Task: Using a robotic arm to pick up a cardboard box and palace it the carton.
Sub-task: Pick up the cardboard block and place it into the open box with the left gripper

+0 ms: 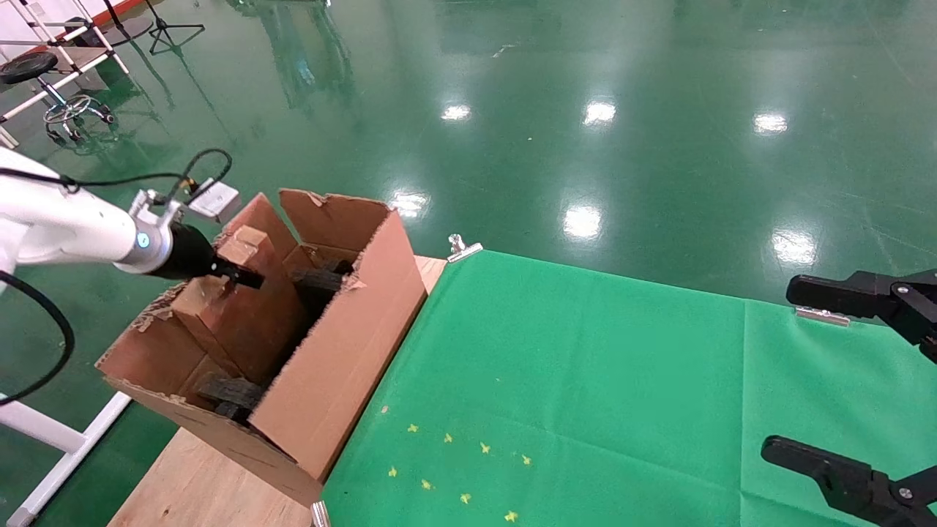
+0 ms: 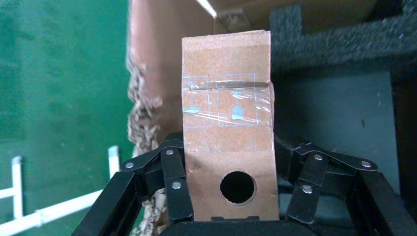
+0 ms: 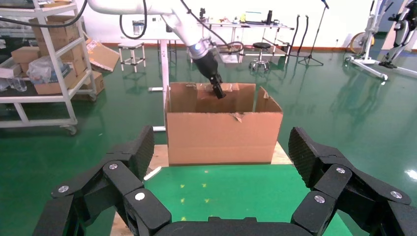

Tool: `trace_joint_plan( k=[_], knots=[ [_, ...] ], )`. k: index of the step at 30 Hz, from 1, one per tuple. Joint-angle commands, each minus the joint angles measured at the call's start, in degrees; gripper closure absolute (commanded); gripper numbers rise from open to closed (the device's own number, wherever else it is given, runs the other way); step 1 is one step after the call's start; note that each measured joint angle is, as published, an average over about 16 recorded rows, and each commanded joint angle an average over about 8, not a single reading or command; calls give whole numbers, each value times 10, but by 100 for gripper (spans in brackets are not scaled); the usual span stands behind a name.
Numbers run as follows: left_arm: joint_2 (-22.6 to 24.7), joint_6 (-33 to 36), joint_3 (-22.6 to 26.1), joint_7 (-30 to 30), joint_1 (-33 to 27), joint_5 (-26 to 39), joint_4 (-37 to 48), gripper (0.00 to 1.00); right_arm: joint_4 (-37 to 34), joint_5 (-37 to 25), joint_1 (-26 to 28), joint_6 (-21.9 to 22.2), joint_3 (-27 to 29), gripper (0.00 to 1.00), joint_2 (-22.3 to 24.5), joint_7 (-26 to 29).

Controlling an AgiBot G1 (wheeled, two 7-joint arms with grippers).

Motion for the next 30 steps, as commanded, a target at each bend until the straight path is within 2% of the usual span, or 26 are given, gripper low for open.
trace_joint_plan(
  k=[1,8,16,30],
  knots=[
    [0,-1,-3,0,10,-4,1,100,0,0,0,0,0,0,0,0],
    [3,-2,-8,-2,39,-12,4,100,0,0,0,0,0,0,0,0],
    [9,-12,-5,1,55,-9,4,0,0,0,0,0,0,0,0,0],
    [7,-10,-4,1,53,-6,4,0,0,0,0,0,0,0,0,0]
  ],
)
